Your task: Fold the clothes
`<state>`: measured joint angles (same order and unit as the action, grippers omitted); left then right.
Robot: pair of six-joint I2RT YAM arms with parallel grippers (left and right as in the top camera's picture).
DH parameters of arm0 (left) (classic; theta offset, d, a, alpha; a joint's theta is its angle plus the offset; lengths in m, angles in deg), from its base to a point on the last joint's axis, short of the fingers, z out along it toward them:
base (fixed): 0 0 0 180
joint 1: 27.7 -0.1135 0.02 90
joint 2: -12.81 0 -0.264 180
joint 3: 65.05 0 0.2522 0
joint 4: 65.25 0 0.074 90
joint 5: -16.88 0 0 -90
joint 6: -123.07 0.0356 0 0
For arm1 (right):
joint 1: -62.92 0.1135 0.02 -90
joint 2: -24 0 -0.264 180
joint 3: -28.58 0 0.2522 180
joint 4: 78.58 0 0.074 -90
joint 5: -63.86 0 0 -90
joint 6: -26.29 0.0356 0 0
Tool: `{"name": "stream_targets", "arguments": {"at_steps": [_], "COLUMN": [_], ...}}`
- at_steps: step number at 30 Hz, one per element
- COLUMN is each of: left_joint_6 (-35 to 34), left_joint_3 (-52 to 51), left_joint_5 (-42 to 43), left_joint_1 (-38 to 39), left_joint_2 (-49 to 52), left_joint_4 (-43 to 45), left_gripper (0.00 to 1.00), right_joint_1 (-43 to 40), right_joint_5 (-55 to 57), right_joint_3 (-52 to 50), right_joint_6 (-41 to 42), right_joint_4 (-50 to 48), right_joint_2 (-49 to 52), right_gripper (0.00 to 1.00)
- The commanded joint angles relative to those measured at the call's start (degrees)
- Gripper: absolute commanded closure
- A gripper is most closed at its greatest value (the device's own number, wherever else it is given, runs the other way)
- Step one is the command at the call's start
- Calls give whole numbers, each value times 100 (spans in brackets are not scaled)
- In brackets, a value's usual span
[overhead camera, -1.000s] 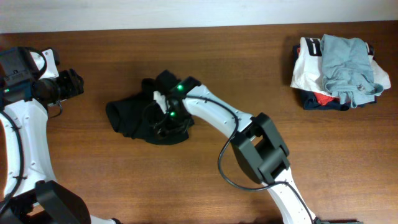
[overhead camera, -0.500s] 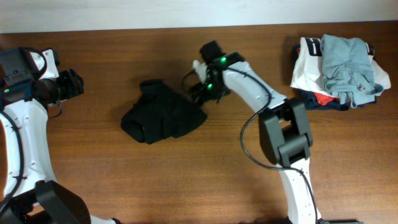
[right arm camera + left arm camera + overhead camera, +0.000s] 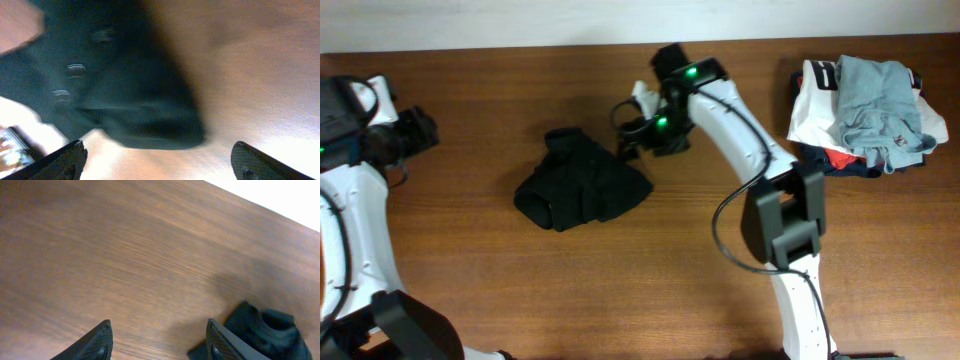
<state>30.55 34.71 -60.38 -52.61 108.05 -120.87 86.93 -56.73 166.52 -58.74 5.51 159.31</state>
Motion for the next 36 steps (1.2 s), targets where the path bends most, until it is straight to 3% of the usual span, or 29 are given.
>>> {"name": "stream_targets", "arguments": {"at_steps": [1,5,9,16,19,24,27,36], "left_joint_6": [-205,-205,-205,-223,-223,-221,-221,-221], "left_joint_3": [50,39,39,39,35,33,31,31], "left_joint_5": [-81,-79,-76,-74,-55,-55,-55,-55], "left_joint_1": [-295,-459,-476,-476,-476,-476,-476,-476], "left_joint_2": [-66,-39,-33,-31,-31,-13,0,66], "left_joint_4": [28,26,26,24,4,-31,-37,-37], "left_gripper": [40,41,41,41,41,41,41,41], "right_joint_1": [549,1064,1530,2212,2385,2485,2422,1451], "right_joint_5": [-452,-157,356,1626,2260,2306,1731,1003], "right_joint_3": [7,-140,-140,-140,-142,-142,-142,-140], "right_joint_6": [1554,2896,3650,3735,3694,2691,1797,125], "right_joint_4": [-17,-317,-588,-1115,-1464,-1980,-1851,280], "right_joint_2": [-160,-42,-20,79,181,450,636,695], "right_gripper": [3,11,17,17,24,25,25,24]}}
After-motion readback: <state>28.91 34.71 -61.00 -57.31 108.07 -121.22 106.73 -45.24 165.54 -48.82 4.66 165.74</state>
